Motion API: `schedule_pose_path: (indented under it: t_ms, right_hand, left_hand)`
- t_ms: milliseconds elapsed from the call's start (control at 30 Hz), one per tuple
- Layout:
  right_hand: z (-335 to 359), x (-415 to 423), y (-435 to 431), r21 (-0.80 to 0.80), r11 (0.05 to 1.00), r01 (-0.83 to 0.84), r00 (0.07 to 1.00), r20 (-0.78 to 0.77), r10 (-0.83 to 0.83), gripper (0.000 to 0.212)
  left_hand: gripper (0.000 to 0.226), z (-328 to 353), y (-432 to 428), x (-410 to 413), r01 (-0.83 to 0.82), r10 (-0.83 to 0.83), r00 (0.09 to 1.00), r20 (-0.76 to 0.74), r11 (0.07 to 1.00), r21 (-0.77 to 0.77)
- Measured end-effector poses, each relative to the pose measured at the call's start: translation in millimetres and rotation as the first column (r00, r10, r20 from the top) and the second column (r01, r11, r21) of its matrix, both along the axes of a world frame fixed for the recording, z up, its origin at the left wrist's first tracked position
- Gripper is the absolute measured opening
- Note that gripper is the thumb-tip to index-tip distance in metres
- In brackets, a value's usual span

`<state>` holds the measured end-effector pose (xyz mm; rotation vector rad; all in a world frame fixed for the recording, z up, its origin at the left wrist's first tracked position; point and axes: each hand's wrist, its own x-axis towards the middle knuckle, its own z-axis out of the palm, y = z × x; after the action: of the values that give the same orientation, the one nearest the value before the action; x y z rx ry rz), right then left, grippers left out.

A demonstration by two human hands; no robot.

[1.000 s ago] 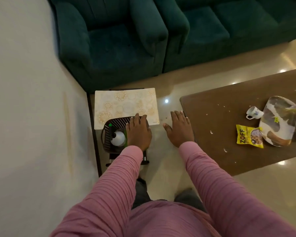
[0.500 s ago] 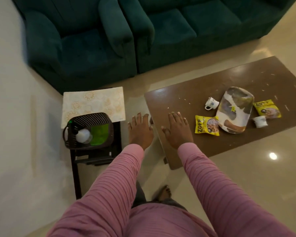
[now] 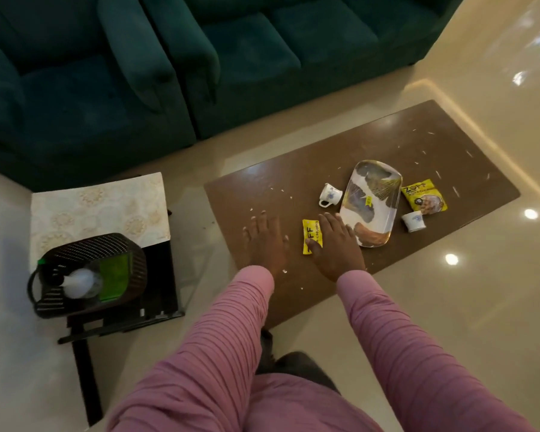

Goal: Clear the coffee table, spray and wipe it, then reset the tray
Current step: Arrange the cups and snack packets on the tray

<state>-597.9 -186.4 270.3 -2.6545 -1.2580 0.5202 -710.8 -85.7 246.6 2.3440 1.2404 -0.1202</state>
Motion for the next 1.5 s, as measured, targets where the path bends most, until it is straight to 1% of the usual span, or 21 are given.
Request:
schedule_pose_path:
  t_ms: [133,267,500,633,733,933,1100,1200,1367,1500]
  right_hand:
    - [-0.5,39.5,-7.8,-0.03,0.997,0.07,0.997,-0.014,-0.071,0.063]
    - [-3.5,64.2,-9.9,-0.025,0.996,0.081,0.996,-0.048,-0.082,0.062]
    - [-19.9,136.8,-21.9,-0.041,0.998,-0.052,0.995,-0.086,0.049,0.06]
    - [-22.7,190.0,-34.6,-0.048,0.975,-0.218,0.973,-0.085,0.214,0.061]
    - [-16.0,232.0,-42.8,-0.039,0.965,-0.258,0.965,-0.069,0.255,0.061]
    - [-14.8,294.0,-39.5,-0.015,0.964,-0.265,0.962,-0.069,0.263,0.061]
    - [-24.4,331.5,-31.2,-0.046,0.955,-0.294,0.953,-0.092,0.289,0.061]
    - [-29.9,355.7,-21.7,-0.074,0.948,-0.31,0.949,-0.072,0.305,0.06]
    - [-40.7,391.7,-7.3,-0.097,0.949,-0.3,0.953,-0.069,0.294,0.059]
    - [-63.3,419.0,1.2,-0.158,0.948,-0.277,0.958,-0.125,0.259,0.06]
  left_hand:
    - [0.058,1.3,-13.3,35.9,0.087,-0.087,0.996,-0.008,0.996,-0.008]
    - [0.058,-3.6,-22.8,52.9,0.076,-0.076,0.995,-0.06,0.997,-0.013]
    - [0.058,-17.0,-48.8,109.0,-0.045,0.041,0.994,-0.098,0.998,-0.033]
    - [0.063,-14.9,-75.2,157.7,-0.207,0.197,0.973,-0.117,0.974,-0.086]
    - [0.063,-8.9,-94.1,194.8,-0.221,0.205,0.967,-0.151,0.971,-0.092]
    - [0.059,-8.7,-101.9,253.2,-0.233,0.227,0.966,-0.126,0.972,-0.04]
    - [0.062,-26.7,-101.3,288.6,-0.279,0.266,0.957,-0.117,0.955,-0.106]
    - [0.062,-43.6,-100.1,308.4,-0.29,0.273,0.954,-0.122,0.944,-0.157]
    - [0.063,-59.6,-79.7,344.9,-0.224,0.186,0.968,-0.167,0.942,-0.249]
    - [0.06,-67.3,-63.8,367.3,-0.233,0.211,0.972,-0.104,0.929,-0.287]
